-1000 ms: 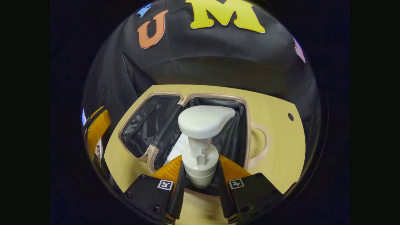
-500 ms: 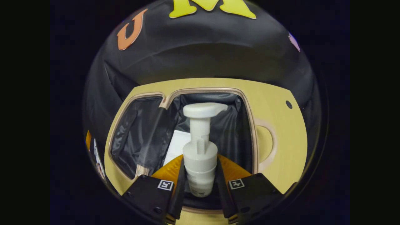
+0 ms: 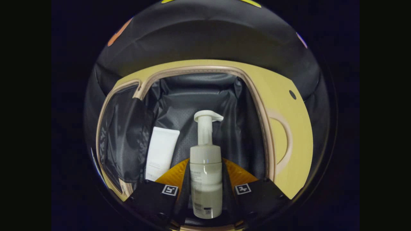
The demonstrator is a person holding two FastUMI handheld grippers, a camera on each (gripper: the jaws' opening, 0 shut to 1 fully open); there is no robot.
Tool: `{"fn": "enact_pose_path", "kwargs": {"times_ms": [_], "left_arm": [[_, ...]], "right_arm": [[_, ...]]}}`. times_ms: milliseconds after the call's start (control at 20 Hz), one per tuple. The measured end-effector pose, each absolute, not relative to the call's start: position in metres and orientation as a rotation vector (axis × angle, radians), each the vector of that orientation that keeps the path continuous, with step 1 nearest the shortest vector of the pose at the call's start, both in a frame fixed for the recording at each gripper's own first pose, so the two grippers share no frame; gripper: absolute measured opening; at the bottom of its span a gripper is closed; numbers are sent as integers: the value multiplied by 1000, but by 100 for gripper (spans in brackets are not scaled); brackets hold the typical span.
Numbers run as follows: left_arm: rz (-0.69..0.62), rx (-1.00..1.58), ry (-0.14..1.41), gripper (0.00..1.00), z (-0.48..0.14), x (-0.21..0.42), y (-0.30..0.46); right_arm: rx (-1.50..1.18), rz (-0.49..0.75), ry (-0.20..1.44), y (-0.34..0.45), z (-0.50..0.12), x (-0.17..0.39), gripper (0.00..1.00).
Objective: First open the suitcase, pack the skin care products into it, and then close the suitcase.
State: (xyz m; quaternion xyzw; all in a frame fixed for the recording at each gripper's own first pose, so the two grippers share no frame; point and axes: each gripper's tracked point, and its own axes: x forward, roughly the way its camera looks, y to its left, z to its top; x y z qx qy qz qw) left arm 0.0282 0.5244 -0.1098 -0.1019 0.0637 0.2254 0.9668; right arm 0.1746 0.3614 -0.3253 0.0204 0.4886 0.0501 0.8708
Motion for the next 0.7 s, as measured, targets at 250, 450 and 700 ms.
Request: {"fn": "enact_pose_path", "kwargs": {"times_ms": [250, 450, 700], "left_arm": [[406, -302, 173, 97, -140, 60, 534], [352, -491, 252, 97, -187, 83, 531], [262, -838, 310, 95, -234, 110, 513]], "right_arm": [[105, 136, 951, 362, -295, 170, 73], [97, 225, 722, 340, -203, 155, 82], [0, 235, 430, 267, -82, 98, 83]]}}
